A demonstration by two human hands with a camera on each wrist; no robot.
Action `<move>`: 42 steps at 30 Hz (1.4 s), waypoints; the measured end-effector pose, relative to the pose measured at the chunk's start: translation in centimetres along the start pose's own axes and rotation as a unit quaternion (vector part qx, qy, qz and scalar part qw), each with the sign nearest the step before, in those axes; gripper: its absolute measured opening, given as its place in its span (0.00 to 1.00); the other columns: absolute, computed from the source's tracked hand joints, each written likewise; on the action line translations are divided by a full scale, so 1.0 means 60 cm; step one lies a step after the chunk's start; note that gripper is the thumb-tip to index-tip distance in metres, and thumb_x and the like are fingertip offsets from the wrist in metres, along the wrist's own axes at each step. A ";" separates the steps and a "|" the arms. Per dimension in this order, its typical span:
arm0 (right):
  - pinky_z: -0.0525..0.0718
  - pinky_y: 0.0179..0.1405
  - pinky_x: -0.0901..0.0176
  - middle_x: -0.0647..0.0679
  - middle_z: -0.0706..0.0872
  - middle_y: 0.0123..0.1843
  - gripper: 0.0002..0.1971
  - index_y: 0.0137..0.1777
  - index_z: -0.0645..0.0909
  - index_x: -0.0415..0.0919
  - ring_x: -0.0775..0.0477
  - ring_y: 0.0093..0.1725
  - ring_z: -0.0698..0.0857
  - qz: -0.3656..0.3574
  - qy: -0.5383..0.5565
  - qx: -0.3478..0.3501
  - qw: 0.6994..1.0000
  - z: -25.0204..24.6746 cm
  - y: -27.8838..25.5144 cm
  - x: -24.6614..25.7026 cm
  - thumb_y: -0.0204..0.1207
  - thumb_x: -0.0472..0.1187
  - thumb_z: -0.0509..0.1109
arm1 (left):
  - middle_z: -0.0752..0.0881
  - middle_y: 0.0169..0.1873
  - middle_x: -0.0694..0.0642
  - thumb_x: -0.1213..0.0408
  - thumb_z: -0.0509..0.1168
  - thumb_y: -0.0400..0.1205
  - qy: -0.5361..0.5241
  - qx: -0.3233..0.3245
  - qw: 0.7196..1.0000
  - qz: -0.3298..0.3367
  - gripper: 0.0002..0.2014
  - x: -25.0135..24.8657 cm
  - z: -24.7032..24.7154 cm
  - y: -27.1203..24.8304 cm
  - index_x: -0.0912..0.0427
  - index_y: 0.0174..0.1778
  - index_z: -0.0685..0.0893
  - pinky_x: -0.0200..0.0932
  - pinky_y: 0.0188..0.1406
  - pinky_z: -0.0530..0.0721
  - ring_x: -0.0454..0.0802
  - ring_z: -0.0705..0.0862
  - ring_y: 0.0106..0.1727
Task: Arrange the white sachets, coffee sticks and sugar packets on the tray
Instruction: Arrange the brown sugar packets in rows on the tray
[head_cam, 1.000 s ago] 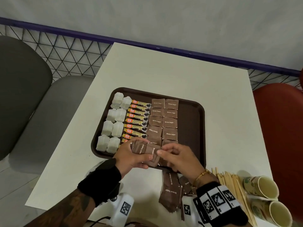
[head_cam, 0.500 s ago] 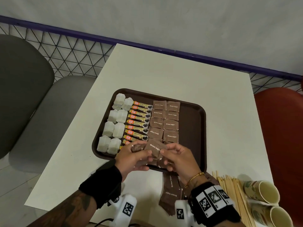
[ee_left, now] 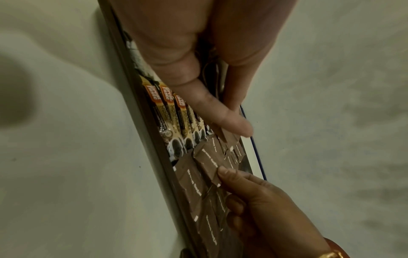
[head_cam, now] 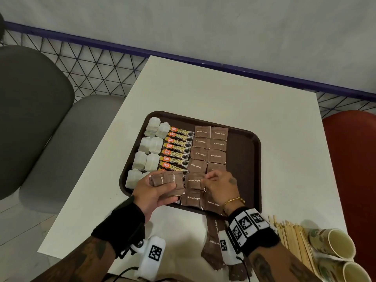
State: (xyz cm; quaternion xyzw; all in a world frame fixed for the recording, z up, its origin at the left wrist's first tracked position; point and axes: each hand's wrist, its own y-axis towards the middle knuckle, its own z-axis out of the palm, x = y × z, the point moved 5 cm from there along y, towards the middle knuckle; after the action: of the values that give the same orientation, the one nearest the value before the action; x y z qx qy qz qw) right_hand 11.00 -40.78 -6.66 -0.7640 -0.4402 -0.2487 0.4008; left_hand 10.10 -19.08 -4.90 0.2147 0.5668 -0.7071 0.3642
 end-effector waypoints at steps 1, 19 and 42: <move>0.81 0.37 0.72 0.52 0.88 0.38 0.03 0.42 0.87 0.45 0.57 0.38 0.85 -0.006 -0.027 -0.001 1.000 0.002 -0.001 0.002 0.72 0.42 0.78 | 0.89 0.55 0.66 0.80 0.73 0.73 0.003 -0.002 1.000 0.002 0.22 0.000 0.000 0.000 0.63 0.63 0.81 0.45 0.31 0.90 0.62 0.92 0.46; 0.71 0.20 0.68 0.56 0.88 0.32 0.08 0.52 0.89 0.41 0.59 0.23 0.74 -0.007 0.188 0.180 0.966 -0.008 -0.063 0.026 0.73 0.38 0.78 | 0.90 0.43 0.60 0.76 0.80 0.66 0.251 0.103 0.961 0.045 0.24 -0.007 0.054 0.001 0.54 0.55 0.86 0.42 0.26 0.83 0.49 0.87 0.32; 0.74 0.23 0.70 0.50 0.87 0.32 0.07 0.41 0.87 0.39 0.59 0.25 0.77 0.086 0.128 -0.022 0.988 -0.065 -0.003 -0.085 0.68 0.38 0.82 | 0.90 0.54 0.63 0.76 0.71 0.77 0.014 0.067 0.998 0.008 0.18 -0.007 0.030 0.000 0.62 0.63 0.84 0.45 0.33 0.91 0.58 0.92 0.46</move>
State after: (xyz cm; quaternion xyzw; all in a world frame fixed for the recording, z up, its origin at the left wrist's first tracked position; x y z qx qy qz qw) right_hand 8.24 -46.35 -8.15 -0.7698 -0.3119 -0.3186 0.4568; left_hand 10.55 -20.67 -4.10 0.2529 0.5217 -0.7373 0.3468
